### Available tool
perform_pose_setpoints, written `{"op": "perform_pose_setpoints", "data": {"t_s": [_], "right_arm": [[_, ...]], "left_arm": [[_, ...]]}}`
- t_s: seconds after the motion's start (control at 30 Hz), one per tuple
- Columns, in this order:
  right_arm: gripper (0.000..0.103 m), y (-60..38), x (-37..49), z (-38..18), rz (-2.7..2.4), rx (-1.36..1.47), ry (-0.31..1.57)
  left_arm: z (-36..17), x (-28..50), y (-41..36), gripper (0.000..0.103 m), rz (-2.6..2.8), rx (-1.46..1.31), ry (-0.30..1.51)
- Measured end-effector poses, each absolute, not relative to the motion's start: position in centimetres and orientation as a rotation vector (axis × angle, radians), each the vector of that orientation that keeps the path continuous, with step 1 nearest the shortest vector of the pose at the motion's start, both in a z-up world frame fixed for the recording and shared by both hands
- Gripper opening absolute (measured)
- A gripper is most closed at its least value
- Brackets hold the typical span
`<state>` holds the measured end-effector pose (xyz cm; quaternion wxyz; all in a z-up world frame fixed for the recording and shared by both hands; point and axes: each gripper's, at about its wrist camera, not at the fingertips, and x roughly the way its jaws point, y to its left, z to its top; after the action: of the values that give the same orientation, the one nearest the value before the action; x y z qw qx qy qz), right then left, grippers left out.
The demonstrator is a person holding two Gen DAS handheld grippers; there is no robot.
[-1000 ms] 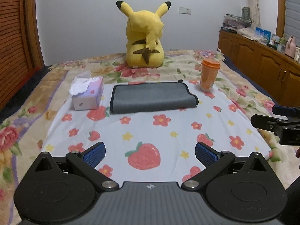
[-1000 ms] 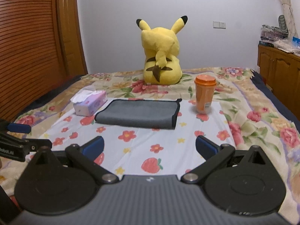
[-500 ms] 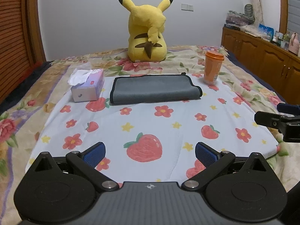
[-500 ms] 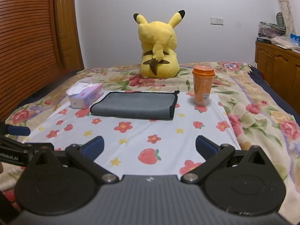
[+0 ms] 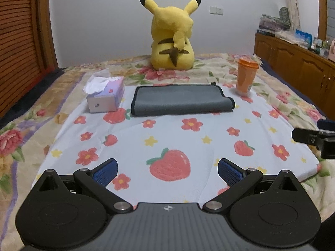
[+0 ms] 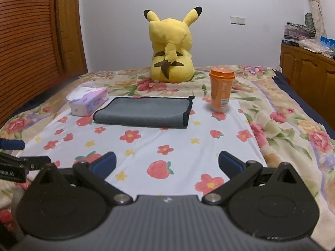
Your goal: Fold towel
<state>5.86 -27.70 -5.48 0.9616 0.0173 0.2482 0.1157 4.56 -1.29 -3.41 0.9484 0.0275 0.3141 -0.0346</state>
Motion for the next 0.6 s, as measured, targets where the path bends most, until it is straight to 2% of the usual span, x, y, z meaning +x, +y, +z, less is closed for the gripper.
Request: {"op": "perform_pose_setpoints", "data": {"t_s": [0.6], "right_arm": [[0.103,-28.2,5.4,-4.9,0.214,0.051,0.429]], "left_arm": [[-1.6,3.6,-0.4,0.103,-0.03,0.038,0.523]]}}
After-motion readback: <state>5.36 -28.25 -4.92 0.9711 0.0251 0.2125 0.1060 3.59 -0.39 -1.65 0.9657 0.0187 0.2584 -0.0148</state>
